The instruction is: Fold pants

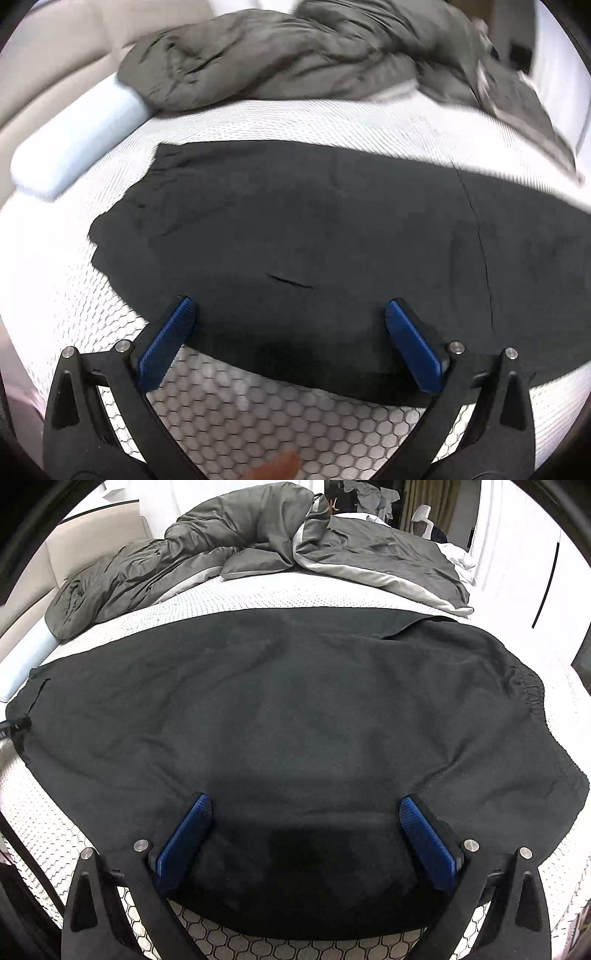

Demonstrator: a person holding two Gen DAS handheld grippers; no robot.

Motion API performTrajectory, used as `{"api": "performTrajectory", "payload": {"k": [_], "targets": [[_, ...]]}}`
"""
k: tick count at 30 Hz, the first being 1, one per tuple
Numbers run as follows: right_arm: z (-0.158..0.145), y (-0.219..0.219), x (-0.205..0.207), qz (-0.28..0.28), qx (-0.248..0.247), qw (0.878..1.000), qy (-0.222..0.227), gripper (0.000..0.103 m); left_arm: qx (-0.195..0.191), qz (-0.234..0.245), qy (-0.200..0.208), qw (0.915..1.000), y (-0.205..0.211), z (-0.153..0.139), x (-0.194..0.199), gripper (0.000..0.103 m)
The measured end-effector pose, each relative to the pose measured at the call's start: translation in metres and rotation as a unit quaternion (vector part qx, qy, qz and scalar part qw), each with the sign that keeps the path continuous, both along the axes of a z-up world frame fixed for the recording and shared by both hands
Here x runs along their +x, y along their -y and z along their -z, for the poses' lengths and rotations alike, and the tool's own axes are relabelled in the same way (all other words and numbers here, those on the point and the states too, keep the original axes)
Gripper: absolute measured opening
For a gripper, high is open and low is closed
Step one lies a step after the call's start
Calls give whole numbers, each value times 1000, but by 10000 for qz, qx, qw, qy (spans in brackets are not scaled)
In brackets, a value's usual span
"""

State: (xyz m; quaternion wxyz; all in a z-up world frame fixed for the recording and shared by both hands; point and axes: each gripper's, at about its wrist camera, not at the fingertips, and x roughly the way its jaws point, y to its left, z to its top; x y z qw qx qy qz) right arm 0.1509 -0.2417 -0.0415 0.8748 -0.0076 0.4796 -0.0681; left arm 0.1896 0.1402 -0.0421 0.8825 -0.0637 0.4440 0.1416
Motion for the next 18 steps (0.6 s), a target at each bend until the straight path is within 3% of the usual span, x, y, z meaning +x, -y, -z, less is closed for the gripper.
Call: {"api": "performTrajectory", "payload": {"k": [3,7,9,11,14,15,18], "targets": [[-1,-2,-1,15,-40,10000,10,102,-402,-303,1,9987,-22,3,5,100],[-4,-5,-2,-5,-100,9999,85,103,-517,-439,-16,9977,-32,8,8,88],[-10,-8,-3,-124,37,9996,233,103,-566,-433,44,9974,-33,7,11,73],[-18,-13,-6,-277,216,9984,443,103,-705,-377,133,9967,-34,7,12,40],[-28,-24,-9,-506,380,9960,633,103,-1006,-311,229,9942,-37,9,14,0],[-30,-28,-9,-562,397,9955,652,103,-1096,-330,263,9931,-37,9,14,0],[-34,-39,-10,-737,430,9937,726,103,-808,-593,321,9944,-43,5,9,0]]}}
